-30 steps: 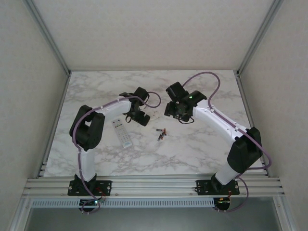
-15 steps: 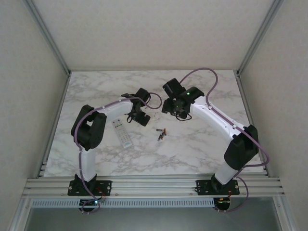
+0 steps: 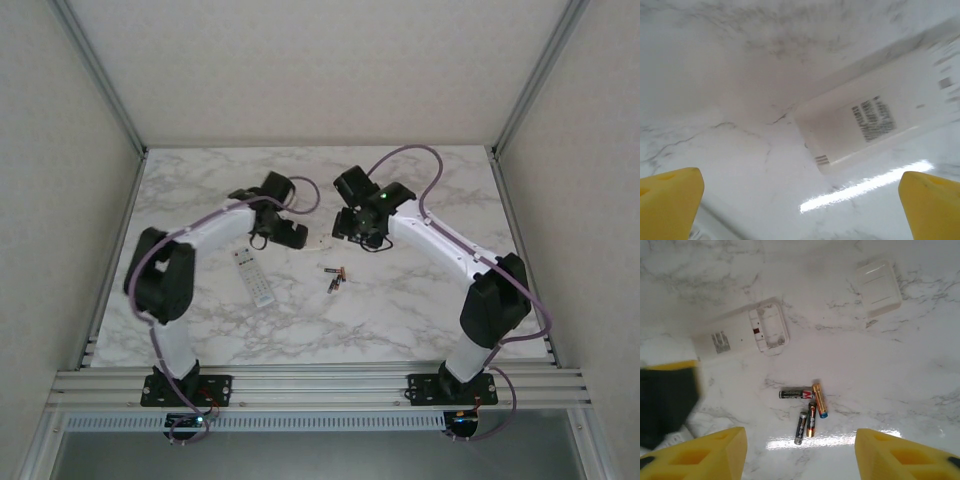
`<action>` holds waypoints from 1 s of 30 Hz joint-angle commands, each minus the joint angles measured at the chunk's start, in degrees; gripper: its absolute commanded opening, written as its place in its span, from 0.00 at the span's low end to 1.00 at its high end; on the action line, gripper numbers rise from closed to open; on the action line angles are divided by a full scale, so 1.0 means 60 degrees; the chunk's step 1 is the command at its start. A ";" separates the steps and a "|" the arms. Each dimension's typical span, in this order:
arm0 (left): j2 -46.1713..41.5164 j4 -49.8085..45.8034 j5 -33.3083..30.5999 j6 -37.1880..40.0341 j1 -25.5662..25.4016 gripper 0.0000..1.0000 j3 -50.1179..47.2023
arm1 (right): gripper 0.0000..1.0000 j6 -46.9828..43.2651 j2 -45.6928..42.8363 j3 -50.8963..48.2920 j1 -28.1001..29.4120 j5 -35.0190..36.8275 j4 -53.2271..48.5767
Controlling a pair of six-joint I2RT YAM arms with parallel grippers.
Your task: Load the batteries into the remote control
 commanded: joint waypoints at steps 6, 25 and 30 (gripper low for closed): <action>-0.2410 0.2273 0.3157 -0.2274 0.1688 1.00 -0.1159 | 0.54 -0.7328 0.0888 -0.0326 0.0442 -0.1089 0.0212; -0.2478 0.2171 0.3150 -0.2511 0.1877 1.00 -0.1259 | 0.38 -1.0301 0.4096 0.1143 0.0443 -0.1243 -0.0404; -0.2477 0.2246 0.3172 -0.2495 0.1877 1.00 -0.1299 | 0.32 -1.0484 0.4182 0.0975 0.0443 -0.1093 -0.0424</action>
